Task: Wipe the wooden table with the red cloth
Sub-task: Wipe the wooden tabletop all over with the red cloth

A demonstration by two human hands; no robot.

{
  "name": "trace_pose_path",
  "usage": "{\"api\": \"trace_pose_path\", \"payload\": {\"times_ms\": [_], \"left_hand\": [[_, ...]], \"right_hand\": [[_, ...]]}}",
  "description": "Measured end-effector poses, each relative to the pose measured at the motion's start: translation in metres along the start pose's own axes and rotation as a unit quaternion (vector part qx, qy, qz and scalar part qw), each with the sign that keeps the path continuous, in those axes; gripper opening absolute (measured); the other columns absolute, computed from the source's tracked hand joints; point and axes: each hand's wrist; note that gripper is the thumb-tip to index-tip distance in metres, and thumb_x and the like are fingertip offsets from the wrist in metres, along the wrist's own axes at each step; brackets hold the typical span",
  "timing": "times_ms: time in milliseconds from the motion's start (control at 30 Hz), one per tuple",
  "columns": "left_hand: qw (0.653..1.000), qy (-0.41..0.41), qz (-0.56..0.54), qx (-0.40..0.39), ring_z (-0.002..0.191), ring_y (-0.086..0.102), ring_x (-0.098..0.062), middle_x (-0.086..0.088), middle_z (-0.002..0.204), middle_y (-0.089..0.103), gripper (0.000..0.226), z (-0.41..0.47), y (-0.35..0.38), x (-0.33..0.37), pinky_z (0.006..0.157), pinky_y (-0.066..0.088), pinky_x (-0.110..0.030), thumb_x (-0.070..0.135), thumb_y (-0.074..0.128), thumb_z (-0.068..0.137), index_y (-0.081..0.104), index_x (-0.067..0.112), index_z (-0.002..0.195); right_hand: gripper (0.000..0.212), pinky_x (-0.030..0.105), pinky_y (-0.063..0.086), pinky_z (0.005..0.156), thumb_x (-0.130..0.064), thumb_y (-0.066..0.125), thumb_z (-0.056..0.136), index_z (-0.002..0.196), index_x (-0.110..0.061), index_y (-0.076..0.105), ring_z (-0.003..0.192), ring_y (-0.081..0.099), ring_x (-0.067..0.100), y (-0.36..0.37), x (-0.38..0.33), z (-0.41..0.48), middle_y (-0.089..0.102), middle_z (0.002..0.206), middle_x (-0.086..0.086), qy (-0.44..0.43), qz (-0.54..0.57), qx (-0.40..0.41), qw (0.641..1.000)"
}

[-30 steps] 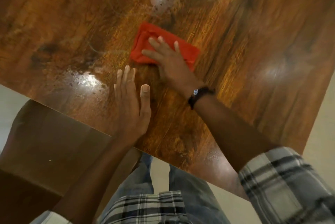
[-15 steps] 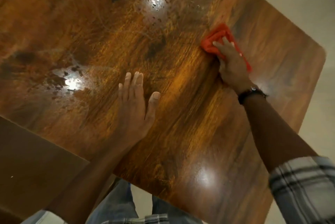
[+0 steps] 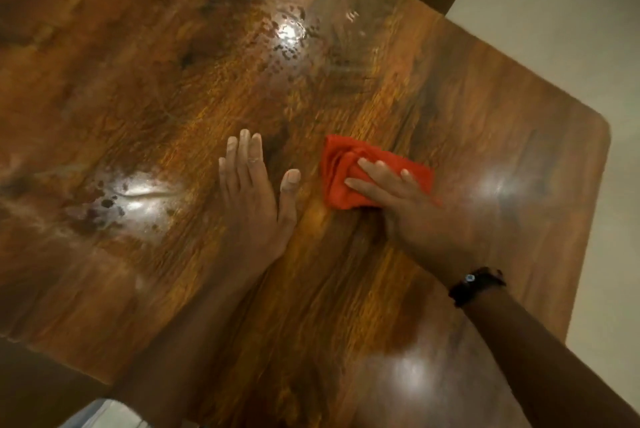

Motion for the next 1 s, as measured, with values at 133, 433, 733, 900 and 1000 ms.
{"api": "trace_pose_path", "payload": {"times_ms": [133,433,733,900,1000], "left_hand": [[0.997,0.042,0.059,-0.009,0.152,0.001,-0.027,-0.014,0.162,0.015,0.078,0.056,0.027,0.019,0.122,0.001,-0.051,0.059,0.011,0.098,0.019,0.004,0.153],[0.975,0.064,0.211,-0.022,0.152,0.001,-0.026,-0.013,0.163,0.013,0.072,0.071,0.052,0.025,0.119,0.001,-0.059,0.055,0.012,0.101,0.021,0.007,0.154],[0.974,0.068,0.214,-0.013,0.152,0.004,-0.027,-0.015,0.163,0.014,0.08,0.07,0.051,0.028,0.119,0.006,-0.06,0.059,0.004,0.099,0.018,0.002,0.153],[0.972,0.074,0.219,-0.033,0.152,0.004,-0.027,-0.014,0.163,0.014,0.078,0.072,0.051,0.027,0.119,0.006,-0.06,0.058,0.005,0.1,0.019,0.003,0.154],[0.972,0.077,0.219,-0.032,0.152,0.004,-0.027,-0.013,0.163,0.015,0.076,0.071,0.052,0.028,0.119,0.005,-0.06,0.057,0.008,0.1,0.019,0.004,0.154]], "right_hand": [[0.061,0.054,0.011,0.12,-0.003,0.043,0.097,0.146,-0.039,0.035,0.149,0.017,0.022,-0.037,0.078,0.018,0.022,0.161,-0.003,0.149,0.008,0.059,0.987],[0.046,0.061,-0.005,0.116,-0.018,0.036,0.104,0.147,-0.033,0.038,0.15,0.006,0.03,-0.063,0.096,0.196,0.018,0.162,0.003,0.169,0.049,0.116,0.977],[0.065,0.041,0.002,0.122,0.003,0.038,0.092,0.145,-0.034,0.041,0.15,0.011,0.014,-0.033,0.057,0.097,0.023,0.16,-0.009,-0.096,0.03,-0.012,0.995],[0.047,0.05,0.011,0.122,-0.012,0.036,0.102,0.144,-0.032,0.043,0.148,0.019,0.024,-0.088,0.156,0.118,0.027,0.159,0.002,0.095,0.032,0.067,0.993],[0.042,0.05,0.012,0.121,-0.015,0.039,0.103,0.142,-0.028,0.045,0.147,0.022,0.028,-0.104,0.168,0.171,0.031,0.158,0.007,0.167,0.061,0.115,0.977]]}}
Point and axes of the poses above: each hand's wrist, its own z-axis towards the middle knuckle, its own y-axis out of the palm, x = y × z
